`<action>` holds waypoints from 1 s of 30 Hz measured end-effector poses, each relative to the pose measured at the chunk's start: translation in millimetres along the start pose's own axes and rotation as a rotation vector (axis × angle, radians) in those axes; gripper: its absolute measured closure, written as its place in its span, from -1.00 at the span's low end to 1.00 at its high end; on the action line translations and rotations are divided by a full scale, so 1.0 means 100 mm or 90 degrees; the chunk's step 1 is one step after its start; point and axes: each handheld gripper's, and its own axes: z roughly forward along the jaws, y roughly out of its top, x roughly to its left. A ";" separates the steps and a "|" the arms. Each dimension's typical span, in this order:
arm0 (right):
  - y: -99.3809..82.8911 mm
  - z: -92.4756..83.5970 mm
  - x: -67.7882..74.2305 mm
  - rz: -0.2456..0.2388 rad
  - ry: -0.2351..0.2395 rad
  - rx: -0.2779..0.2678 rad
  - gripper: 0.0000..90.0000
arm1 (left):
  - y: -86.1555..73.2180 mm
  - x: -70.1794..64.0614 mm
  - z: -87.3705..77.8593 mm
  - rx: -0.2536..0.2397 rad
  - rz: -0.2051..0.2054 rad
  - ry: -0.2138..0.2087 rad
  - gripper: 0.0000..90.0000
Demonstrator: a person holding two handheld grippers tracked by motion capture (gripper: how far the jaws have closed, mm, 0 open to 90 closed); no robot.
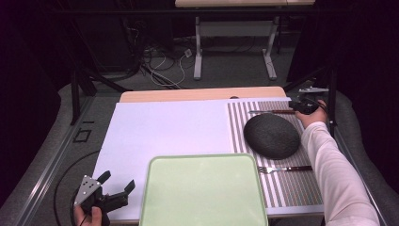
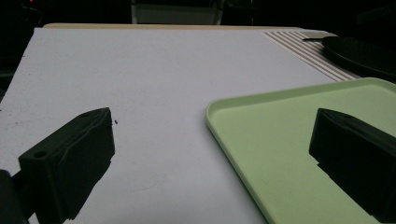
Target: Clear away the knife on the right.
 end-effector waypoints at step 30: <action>-0.14 0.42 -0.13 0.031 -0.057 0.055 1.00 | -0.03 0.02 0.00 0.006 -0.019 0.004 -0.99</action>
